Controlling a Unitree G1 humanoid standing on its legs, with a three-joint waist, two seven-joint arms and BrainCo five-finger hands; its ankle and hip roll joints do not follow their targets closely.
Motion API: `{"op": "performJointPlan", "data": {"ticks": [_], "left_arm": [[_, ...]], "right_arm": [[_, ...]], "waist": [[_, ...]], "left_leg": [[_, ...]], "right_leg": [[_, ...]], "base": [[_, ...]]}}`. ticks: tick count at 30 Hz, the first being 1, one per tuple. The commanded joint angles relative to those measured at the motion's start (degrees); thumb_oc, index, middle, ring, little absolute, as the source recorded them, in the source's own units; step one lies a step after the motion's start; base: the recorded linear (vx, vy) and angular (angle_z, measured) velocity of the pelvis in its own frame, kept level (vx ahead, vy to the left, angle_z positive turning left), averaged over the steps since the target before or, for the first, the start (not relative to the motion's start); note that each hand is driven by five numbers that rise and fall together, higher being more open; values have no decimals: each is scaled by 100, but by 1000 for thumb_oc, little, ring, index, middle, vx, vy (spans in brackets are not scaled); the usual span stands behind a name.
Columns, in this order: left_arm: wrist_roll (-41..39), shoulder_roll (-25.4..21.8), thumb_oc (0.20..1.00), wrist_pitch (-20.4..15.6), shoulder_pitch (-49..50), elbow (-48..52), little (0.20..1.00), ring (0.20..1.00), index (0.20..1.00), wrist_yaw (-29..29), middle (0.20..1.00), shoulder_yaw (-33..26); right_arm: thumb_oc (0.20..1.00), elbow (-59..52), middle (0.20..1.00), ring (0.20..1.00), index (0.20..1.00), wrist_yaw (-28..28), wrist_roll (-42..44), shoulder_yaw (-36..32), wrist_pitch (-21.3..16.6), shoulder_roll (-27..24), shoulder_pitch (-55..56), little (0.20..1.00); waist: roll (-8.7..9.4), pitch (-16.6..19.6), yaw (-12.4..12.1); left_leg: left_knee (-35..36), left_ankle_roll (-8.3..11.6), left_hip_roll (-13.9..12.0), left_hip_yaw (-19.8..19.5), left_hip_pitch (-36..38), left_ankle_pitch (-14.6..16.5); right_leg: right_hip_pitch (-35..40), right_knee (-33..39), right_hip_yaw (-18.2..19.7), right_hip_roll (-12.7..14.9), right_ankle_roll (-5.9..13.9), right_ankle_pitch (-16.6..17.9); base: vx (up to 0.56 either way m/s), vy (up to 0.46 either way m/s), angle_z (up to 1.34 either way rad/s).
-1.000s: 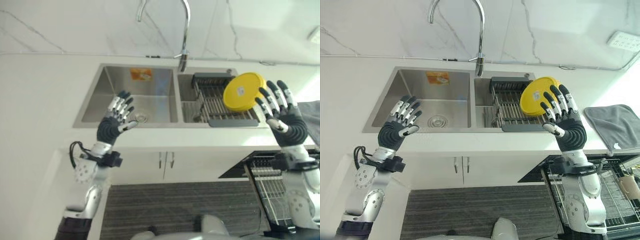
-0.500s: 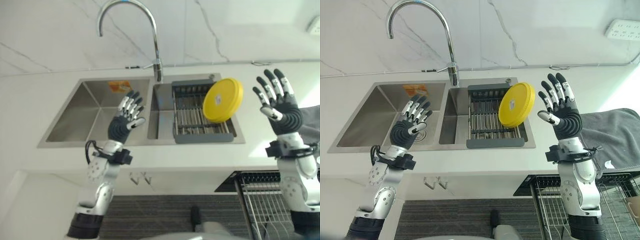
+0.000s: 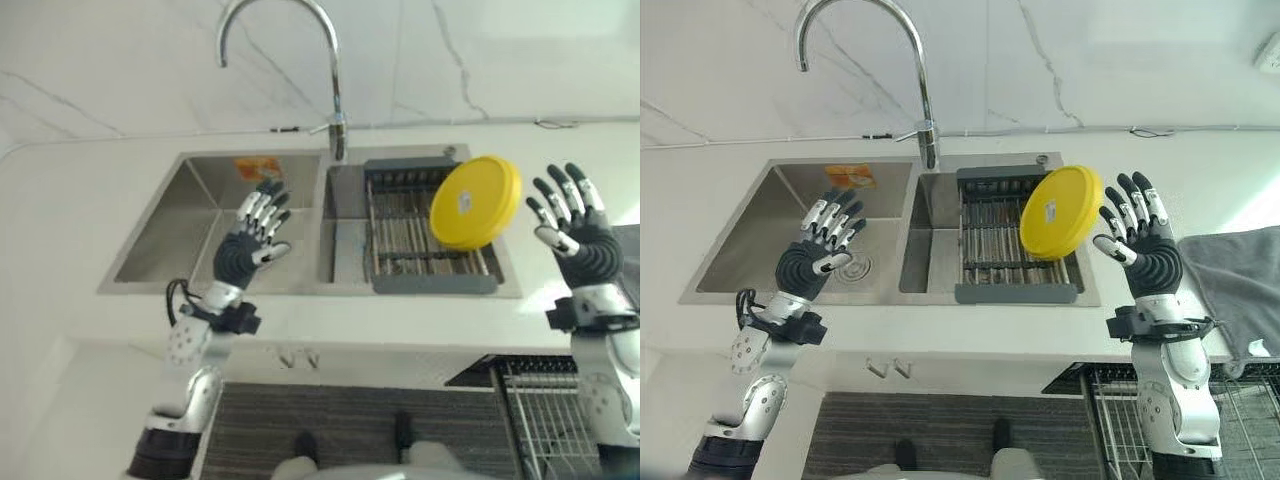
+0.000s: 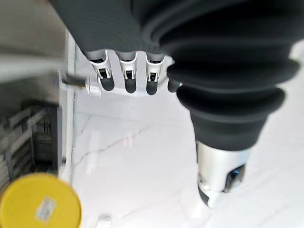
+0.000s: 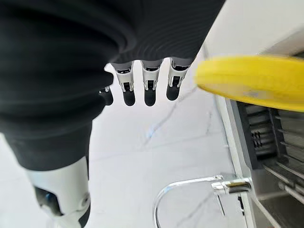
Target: Place the dishes in the dishwasher.
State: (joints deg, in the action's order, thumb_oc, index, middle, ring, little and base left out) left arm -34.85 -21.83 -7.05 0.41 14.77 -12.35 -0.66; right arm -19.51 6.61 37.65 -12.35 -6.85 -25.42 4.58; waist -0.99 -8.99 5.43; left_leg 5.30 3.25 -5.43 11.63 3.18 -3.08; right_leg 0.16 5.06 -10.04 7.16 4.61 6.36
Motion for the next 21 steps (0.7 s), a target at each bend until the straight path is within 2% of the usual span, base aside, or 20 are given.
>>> {"op": "performJointPlan", "data": {"ticks": [1, 3, 5, 6, 7, 12, 14, 18, 21], "left_arm": [[107, -327, 1000, -368, -149, 274, 1000, 1000, 1000, 113, 1000, -245], [116, -340, 1000, -361, -189, 295, 1000, 1000, 1000, 204, 1000, -201], [89, -351, 1000, -291, -242, 346, 1000, 1000, 1000, 286, 1000, -186], [98, -365, 1000, -264, -274, 366, 1000, 1000, 1000, 329, 1000, -182], [74, -407, 1000, -255, -288, 371, 1000, 1000, 1000, 387, 1000, -185], [47, -452, 1000, -275, -286, 313, 1000, 1000, 1000, 469, 1000, -169], [89, -448, 1000, -256, -280, 348, 1000, 1000, 1000, 509, 1000, -153], [173, -468, 1000, -284, -278, 366, 1000, 1000, 1000, 533, 1000, -122], [139, -491, 1000, -246, -269, 357, 1000, 1000, 1000, 539, 1000, -171]], "right_arm": [[1000, -62, 1000, 1000, 1000, -413, 324, -18, -393, 211, -479, 1000], [1000, -42, 1000, 1000, 1000, -618, 70, 21, -461, 245, -547, 1000], [1000, -19, 1000, 1000, 1000, -1008, -681, 18, -586, 219, -626, 1000], [1000, 33, 1000, 1000, 1000, -1244, -1311, -12, -614, 131, -669, 1000], [1000, 79, 1000, 1000, 1000, -1342, -1490, -59, -576, -62, -705, 1000], [1000, 255, 1000, 1000, 1000, -1692, -1708, -174, -476, -441, -826, 1000], [1000, 291, 1000, 1000, 1000, -1875, -1496, -222, -439, -543, -890, 1000], [1000, 471, 1000, 1000, 1000, -2302, -1437, -338, -533, -575, -1055, 1000], [1000, 523, 1000, 1000, 1000, -2365, -1411, -430, -565, -622, -1091, 1000]], "waist": [[146, 248, -53], [147, 249, -67], [152, 263, -101], [163, 274, -120], [182, 281, -131], [230, 323, -176], [239, 338, -193], [234, 365, -244], [227, 391, -251]], "left_leg": [[-30, 212, -366, -76, 339, 328], [-30, 181, -344, -67, 357, 353], [-30, 148, -325, -63, 365, 380], [-30, 135, -319, -68, 369, 399], [-30, 127, -317, -53, 384, 410], [-30, 110, -319, -23, 429, 443], [-30, 102, -318, -17, 441, 452], [-30, 87, -315, -13, 475, 478], [-30, 89, -321, -6, 483, 482]], "right_leg": [[484, -6, -103, 190, 365, -410], [483, -6, -98, 207, 379, -398], [478, -6, -84, 220, 394, -387], [479, -6, -78, 223, 400, -386], [483, -6, -71, 221, 409, -382], [521, -6, -34, 191, 400, -399], [540, -6, -29, 175, 391, -418], [580, -6, -15, 147, 372, -444], [592, -6, -3, 128, 362, -463]], "base": [[25, 120, 6], [11, 90, 6], [-6, 60, 1], [-19, 35, -2], [-17, 23, -4], [-7, 5, -8], [-17, -3, -22], [-6, -5, -7], [0, 0, 0]]}}
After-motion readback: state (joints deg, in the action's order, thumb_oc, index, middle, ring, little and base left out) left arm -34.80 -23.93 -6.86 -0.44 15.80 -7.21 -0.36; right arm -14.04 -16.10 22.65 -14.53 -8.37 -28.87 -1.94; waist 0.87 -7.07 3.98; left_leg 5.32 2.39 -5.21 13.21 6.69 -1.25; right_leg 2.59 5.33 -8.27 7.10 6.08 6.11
